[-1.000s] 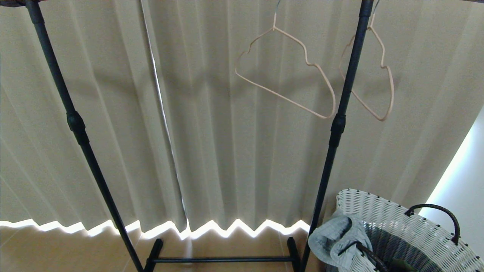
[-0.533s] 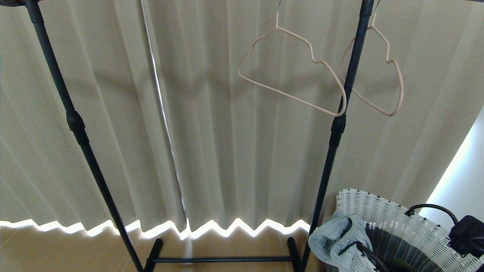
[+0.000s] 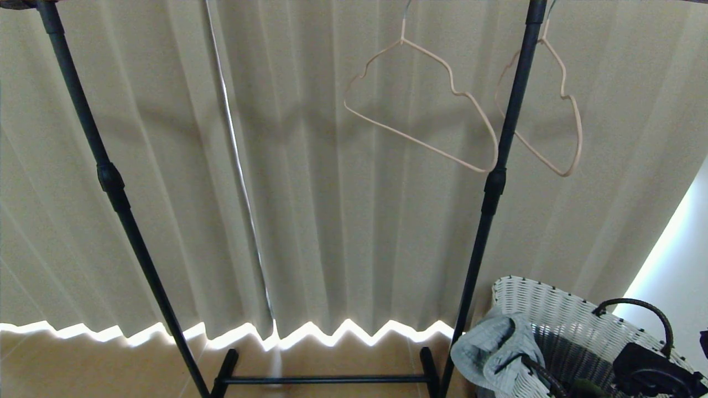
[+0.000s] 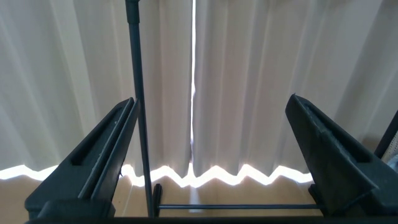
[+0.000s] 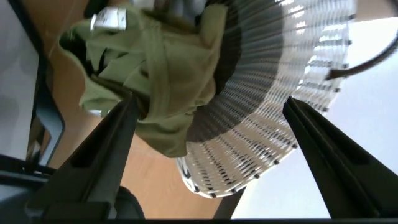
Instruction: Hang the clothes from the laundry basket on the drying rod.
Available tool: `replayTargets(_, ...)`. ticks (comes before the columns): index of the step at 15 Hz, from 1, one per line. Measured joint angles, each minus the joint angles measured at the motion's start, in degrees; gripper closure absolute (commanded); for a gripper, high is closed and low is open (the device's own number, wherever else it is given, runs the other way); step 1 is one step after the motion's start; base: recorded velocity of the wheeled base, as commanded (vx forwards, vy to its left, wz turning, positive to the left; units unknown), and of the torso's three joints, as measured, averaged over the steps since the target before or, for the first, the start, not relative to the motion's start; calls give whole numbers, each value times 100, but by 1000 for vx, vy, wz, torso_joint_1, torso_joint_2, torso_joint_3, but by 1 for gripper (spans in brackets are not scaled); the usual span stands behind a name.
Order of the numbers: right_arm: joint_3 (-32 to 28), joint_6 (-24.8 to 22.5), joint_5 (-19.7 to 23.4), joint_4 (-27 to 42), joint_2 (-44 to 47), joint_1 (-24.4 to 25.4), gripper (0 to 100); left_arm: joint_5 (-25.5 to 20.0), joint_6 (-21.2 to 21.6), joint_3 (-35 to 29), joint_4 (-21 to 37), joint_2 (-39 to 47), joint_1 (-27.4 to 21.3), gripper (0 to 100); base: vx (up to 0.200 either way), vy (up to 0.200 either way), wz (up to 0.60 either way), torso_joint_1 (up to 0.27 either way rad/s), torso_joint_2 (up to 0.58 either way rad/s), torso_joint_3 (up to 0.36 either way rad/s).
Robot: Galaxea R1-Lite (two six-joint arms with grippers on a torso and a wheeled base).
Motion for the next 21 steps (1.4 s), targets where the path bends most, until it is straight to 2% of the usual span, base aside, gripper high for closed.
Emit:
replayTargets(10,69,-10,-61,-1141,1220,-106,0,0,-2,0,0,0,0,0,0,0,0,0,0,0)
replayTargets(11,69,-7,-61,-1220,1306,-132,100,0,-2,0,-2,0,0,0,0,0,0,0,0,0)
replayTargets(17,106,0,-61,-1425,1504,-152,100,0,-2,0,0,0,0,0,0,0,0,0,0,0)
replayTargets(21,139,-5,-69,-1381,972,-152,100,-2,-2,0,0,0,0,0,0,0,0,0,0,0)
